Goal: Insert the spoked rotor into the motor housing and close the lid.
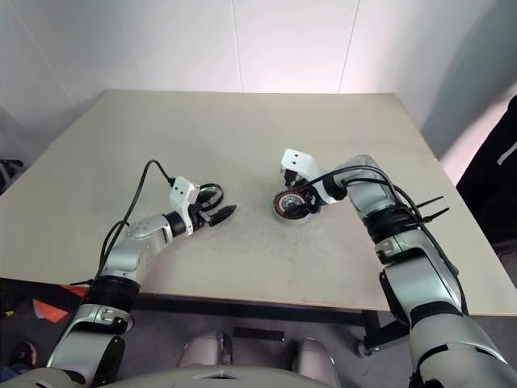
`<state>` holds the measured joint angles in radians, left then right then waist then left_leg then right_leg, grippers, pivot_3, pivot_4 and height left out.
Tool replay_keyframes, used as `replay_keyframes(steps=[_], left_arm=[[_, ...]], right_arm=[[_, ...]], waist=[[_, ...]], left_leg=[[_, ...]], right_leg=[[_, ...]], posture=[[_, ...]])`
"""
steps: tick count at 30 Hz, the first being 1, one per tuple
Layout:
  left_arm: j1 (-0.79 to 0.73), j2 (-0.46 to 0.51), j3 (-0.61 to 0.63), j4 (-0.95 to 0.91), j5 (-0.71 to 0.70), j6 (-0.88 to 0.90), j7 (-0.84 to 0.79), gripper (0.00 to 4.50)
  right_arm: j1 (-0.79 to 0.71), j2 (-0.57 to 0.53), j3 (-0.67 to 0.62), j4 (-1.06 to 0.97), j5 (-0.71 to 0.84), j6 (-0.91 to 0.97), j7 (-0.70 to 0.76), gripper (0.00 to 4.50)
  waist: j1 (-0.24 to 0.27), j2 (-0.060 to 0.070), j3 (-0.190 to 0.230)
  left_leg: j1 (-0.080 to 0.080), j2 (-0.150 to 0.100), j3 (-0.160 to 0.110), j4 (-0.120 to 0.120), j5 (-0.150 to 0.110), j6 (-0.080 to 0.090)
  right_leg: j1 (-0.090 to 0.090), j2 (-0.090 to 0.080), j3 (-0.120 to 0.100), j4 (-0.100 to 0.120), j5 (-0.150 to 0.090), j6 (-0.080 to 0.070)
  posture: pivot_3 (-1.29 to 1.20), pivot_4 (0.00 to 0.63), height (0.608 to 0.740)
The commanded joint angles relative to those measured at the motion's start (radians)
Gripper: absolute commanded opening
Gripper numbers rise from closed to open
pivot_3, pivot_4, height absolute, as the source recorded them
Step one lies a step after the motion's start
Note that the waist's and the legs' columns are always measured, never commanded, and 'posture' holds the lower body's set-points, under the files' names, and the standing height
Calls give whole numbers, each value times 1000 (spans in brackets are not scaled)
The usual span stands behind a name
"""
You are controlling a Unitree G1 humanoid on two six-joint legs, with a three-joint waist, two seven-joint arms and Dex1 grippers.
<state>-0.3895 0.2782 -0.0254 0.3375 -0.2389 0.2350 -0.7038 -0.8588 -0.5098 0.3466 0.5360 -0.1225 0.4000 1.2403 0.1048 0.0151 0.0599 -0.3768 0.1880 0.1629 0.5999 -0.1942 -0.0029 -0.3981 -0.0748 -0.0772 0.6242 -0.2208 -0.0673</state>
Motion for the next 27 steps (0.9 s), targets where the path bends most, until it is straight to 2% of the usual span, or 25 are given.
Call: replay_keyframes(steps=[1,2,5,12,20,27], left_arm=[[-11,11,18,-32,-3,-15,4,4500],[-12,11,18,-31,-3,-15,5,4500],[-14,13,19,-28,-2,-16,4,4500],[-17,15,18,-23,-2,-16,2,4500],[-18,14,17,-19,0,-17,1,4500],[-17,13,17,-16,1,-19,3,4500]], right_arm=[[-32,3,-17,-9,13,-9,-9,3961],[-30,5,-15,-8,12,-12,-11,3961],[-25,6,-13,-10,13,-13,-10,3341],[-24,2,-13,-10,11,-18,-12,890],[-21,-2,-15,-19,15,-15,-9,890],[26,-12,-4,-105,24,8,17,890]], waist=[[0,0,0],[0,0,0],[0,0,0],[0,0,0],[0,0,0],[0,0,0]], left_leg=[[0,0,0,0,0,0],[0,0,0,0,0,0],[0,0,0,0,0,0],[0,0,0,0,0,0],[0,0,0,0,0,0],[0,0,0,0,0,0]], right_leg=[[0,0,0,0,0,0],[0,0,0,0,0,0],[0,0,0,0,0,0],[0,0,0,0,0,0],[0,0,0,0,0,0],[0,0,0,0,0,0]], posture=[[0,0,740],[0,0,740],[0,0,740],[0,0,740],[0,0,740],[0,0,740]])
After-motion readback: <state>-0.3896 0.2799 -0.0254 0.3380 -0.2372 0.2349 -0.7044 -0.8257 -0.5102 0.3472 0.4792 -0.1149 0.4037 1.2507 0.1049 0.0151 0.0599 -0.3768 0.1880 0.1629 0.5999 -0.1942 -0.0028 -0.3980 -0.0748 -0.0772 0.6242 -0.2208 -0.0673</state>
